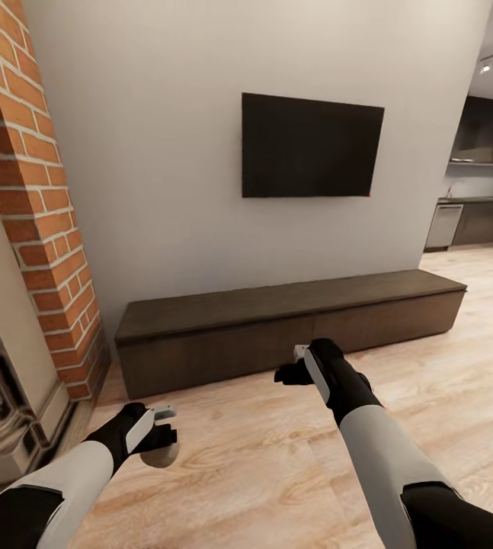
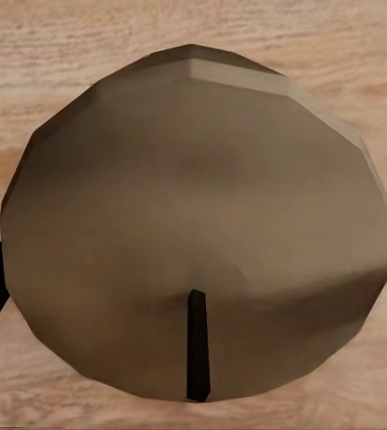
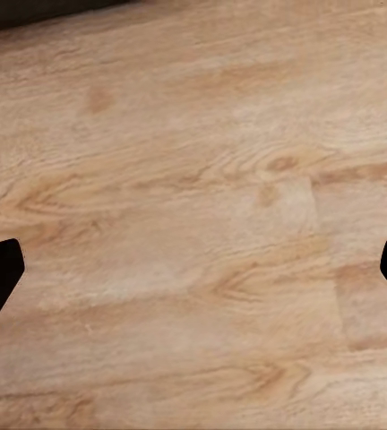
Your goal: Place each of the two pumpkins and all three candles from the living room inside a cabinet in the living room (use any cabinet), then make sure every cabinet is closed, and position the cauldron so it is next to a table in the living room.
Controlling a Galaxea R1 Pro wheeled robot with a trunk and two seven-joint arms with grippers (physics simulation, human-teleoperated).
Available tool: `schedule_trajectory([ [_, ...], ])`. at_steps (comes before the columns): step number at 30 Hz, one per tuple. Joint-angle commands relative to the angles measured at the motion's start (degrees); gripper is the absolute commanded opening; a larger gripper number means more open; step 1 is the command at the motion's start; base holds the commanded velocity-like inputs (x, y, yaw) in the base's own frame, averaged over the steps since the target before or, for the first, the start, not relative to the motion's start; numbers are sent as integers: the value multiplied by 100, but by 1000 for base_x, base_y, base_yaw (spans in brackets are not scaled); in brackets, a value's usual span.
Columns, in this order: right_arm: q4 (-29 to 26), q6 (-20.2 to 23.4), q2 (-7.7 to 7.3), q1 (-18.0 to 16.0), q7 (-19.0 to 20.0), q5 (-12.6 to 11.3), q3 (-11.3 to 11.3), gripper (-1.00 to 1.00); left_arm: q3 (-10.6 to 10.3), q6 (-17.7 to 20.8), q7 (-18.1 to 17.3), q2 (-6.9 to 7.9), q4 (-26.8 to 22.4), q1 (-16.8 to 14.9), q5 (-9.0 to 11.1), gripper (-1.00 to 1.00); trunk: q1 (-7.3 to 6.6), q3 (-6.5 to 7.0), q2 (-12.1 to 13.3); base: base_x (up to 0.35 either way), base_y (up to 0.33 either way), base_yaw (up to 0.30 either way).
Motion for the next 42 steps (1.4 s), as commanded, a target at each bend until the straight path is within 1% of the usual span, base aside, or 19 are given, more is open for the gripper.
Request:
schedule_trajectory([
  [1,7,23,-2,-3,-6,-12,10,100,-40,26,39,5,-13,-2,64,-100,-1,-2,-3,35,-128,268],
  [14,116,19,-2,-1,-6,-12,18,100,-40,26,39,-1,13,-2,66,-100,-1,52,-3,116,-280,268],
  [19,116,21,-2,1,-6,-12,112,100,-40,26,39,-2,14,-2,66,-100,-1,68,-3,145,-282,215],
  [30,124,23,-2,-1,-6,-4,133,100,-40,26,39,-2,11,-2,72,-100,-1,66,-3,258,-148,24],
  [39,126,23,-2,0,-6,-4,133,100,-40,25,39,-10,5,-2,71,-100,-1,-3,-3,28,-12,59],
  [42,210,20,-2,0,-4,-3,133,100,-40,23,39,-11,5,-2,68,-100,-1,-11,-3,1,-1,21],
])
